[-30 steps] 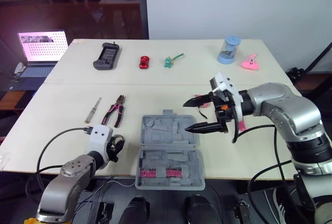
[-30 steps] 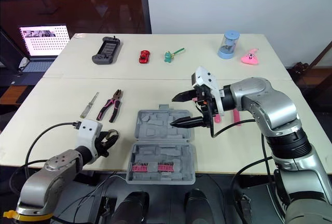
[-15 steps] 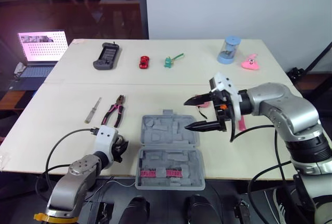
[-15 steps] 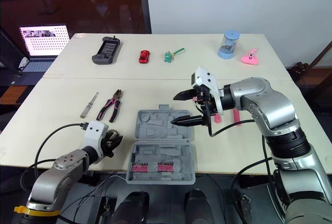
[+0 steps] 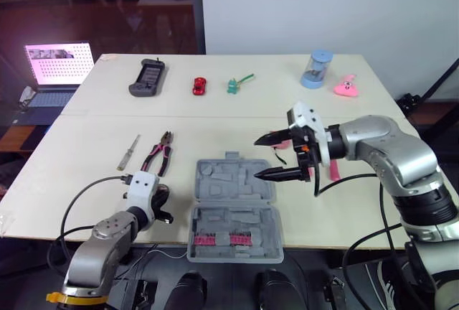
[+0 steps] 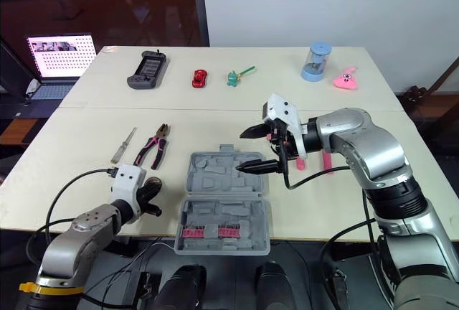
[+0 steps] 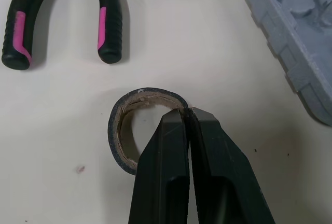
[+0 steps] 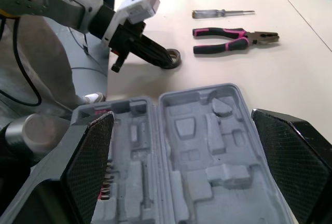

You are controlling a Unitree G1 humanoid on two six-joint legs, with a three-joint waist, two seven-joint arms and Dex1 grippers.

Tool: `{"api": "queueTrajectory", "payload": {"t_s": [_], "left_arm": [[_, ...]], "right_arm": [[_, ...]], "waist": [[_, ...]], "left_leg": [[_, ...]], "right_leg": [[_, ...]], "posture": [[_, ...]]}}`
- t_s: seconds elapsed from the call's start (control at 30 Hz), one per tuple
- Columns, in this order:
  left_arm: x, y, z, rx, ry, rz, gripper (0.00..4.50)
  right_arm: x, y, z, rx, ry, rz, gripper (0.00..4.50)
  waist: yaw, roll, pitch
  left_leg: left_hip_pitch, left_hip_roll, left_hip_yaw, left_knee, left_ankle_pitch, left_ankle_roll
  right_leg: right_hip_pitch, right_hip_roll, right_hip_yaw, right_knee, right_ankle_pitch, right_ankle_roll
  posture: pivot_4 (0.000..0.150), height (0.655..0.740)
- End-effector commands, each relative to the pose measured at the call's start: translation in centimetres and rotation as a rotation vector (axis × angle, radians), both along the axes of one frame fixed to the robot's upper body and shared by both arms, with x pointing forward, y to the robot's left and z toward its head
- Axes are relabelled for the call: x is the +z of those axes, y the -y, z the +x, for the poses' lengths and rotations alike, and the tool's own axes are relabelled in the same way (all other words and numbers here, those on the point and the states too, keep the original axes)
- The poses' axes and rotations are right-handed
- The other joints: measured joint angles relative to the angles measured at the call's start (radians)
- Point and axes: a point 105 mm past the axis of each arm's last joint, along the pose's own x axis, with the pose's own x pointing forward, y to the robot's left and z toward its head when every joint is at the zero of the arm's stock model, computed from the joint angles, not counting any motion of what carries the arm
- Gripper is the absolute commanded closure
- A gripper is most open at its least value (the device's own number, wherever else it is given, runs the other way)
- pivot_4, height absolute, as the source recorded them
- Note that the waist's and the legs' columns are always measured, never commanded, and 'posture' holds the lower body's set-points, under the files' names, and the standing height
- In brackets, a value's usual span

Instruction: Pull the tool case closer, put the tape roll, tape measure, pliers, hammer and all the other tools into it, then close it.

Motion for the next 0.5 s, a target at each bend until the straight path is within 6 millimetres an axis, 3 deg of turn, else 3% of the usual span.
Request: {"api": "queueTrajectory", "payload": {"t_s": [0.03, 0.23, 0.33, 0.5], "left_arm": [[3.0, 0.0, 0.8, -0.052, 0.087, 0.018, 4.44], [6.8, 0.9, 2.6, -0.185, 0.174, 0.044, 4.44], [9.1, 2.8, 3.4, -0.385, 0.234, 0.06, 4.44], [9.4, 5.8, 4.6, -0.669, 0.213, 0.099, 4.44]], "right_arm": [[0.5, 1.6, 0.6, -0.049, 0.047, -0.021, 0.0], [0.8, 1.4, 0.1, -0.045, 0.063, 0.016, 0.0], [1.0, 0.9, -0.3, -0.064, 0.047, 0.061, 0.0], [0.4, 0.3, -1.0, -0.097, 0.036, 0.088, 0.0]], "waist": [[0.003, 0.0, 0.0], [0.0, 0.0, 0.0], [-0.001, 0.0, 0.0], [0.0, 0.0, 0.0]], "left_leg": [[0.0, 0.0, 0.0, 0.0, 0.0, 0.0], [0.0, 0.0, 0.0, 0.0, 0.0, 0.0], [0.0, 0.0, 0.0, 0.0, 0.0, 0.0], [0.0, 0.0, 0.0, 0.0, 0.0, 0.0]], "right_leg": [[0.0, 0.0, 0.0, 0.0, 0.0, 0.0], [0.0, 0.0, 0.0, 0.0, 0.0, 0.0], [0.0, 0.0, 0.0, 0.0, 0.0, 0.0], [0.0, 0.0, 0.0, -0.001, 0.0, 0.001]], "posture": [[0.15, 0.6902], [0.15, 0.6902], [0.15, 0.6902], [0.15, 0.6902]]}}
